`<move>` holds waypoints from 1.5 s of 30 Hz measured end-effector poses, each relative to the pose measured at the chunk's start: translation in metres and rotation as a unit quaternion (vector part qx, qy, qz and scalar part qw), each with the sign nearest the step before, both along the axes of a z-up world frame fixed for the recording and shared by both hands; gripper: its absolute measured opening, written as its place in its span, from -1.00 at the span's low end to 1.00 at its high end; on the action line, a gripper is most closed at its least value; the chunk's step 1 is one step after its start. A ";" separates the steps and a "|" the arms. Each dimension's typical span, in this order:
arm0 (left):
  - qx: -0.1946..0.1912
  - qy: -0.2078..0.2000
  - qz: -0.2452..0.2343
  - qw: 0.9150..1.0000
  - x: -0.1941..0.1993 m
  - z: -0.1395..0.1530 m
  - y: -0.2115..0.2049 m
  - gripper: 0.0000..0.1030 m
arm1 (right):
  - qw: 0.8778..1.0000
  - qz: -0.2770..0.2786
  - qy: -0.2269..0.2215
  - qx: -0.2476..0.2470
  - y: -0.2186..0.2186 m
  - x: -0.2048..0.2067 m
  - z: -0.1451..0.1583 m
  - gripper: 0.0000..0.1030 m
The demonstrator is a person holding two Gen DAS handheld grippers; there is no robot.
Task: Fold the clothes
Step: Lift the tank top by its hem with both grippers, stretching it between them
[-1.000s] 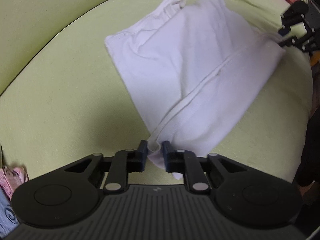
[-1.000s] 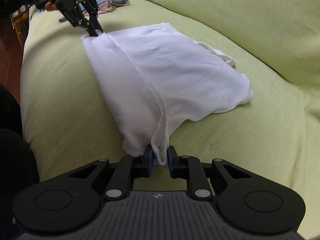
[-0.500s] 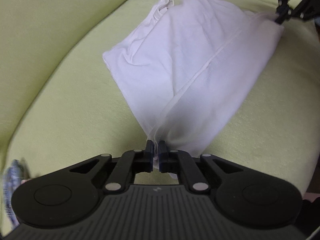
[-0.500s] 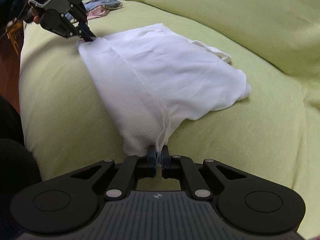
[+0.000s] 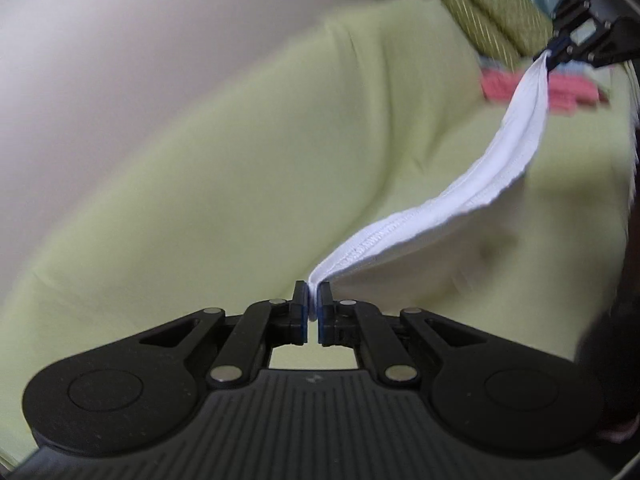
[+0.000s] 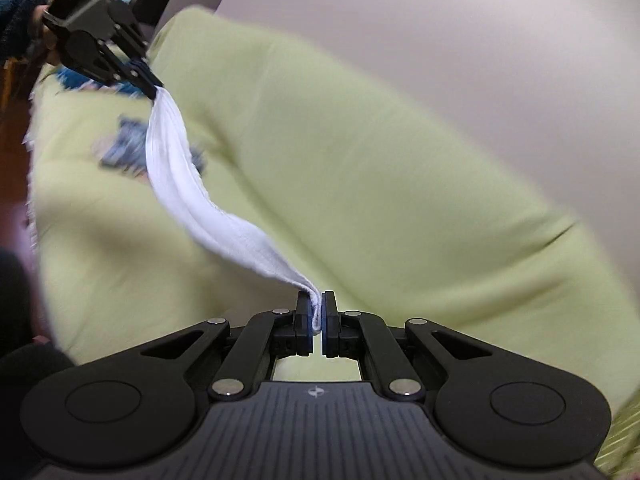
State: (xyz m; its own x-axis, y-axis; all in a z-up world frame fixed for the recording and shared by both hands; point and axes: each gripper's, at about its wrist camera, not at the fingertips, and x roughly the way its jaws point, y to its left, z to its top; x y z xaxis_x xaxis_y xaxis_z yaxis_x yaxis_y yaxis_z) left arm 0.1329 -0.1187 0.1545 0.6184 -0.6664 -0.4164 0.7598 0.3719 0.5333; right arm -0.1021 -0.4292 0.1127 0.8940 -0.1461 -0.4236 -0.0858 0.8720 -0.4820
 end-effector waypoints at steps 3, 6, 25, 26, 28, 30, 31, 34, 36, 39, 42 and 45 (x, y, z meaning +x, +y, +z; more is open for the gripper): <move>-0.039 -0.042 0.005 0.998 -0.020 0.048 0.005 -0.96 | 0.999 0.001 -0.041 -0.026 -0.002 -0.017 0.045 -0.94; -0.065 -0.057 0.025 0.996 -0.019 0.075 0.004 -0.96 | 0.998 0.000 -0.062 -0.032 -0.010 -0.016 0.075 -0.94; -0.104 -0.036 0.115 0.987 0.120 0.056 -0.089 -0.93 | 0.995 -0.080 -0.060 -0.014 -0.107 0.177 0.077 -0.95; -0.103 -0.036 0.113 0.988 0.117 0.048 -0.089 -0.93 | 0.995 -0.077 -0.065 -0.018 -0.105 0.173 0.074 -0.95; -0.086 -0.037 0.111 0.989 0.107 0.020 -0.089 -0.93 | 0.995 -0.067 -0.062 -0.032 -0.099 0.166 0.055 -0.95; -0.060 -0.045 0.104 0.992 0.092 -0.018 -0.087 -0.93 | 0.996 -0.057 -0.048 -0.042 -0.088 0.155 0.022 -0.95; -0.045 -0.046 0.099 0.993 0.083 -0.040 -0.085 -0.93 | 0.997 -0.056 -0.038 -0.041 -0.082 0.149 0.001 -0.95; 0.005 -0.009 0.086 0.996 0.060 -0.116 -0.078 -0.93 | 0.998 -0.050 0.000 -0.047 -0.059 0.127 -0.075 -0.94; 0.048 0.033 0.083 0.995 0.051 -0.171 -0.073 -0.93 | 0.997 -0.045 0.037 -0.041 -0.041 0.113 -0.130 -0.95; 0.110 0.076 0.083 0.988 0.039 -0.241 -0.067 -0.93 | 0.994 -0.045 0.097 -0.016 -0.016 0.095 -0.205 -0.95; 0.162 0.081 0.076 0.981 0.028 -0.283 -0.059 -0.93 | 0.989 -0.048 0.142 -0.009 0.014 0.075 -0.255 -0.95; 0.166 0.083 0.064 0.981 0.020 -0.284 -0.042 -0.93 | 0.986 -0.052 0.153 -0.032 0.034 0.065 -0.270 -0.95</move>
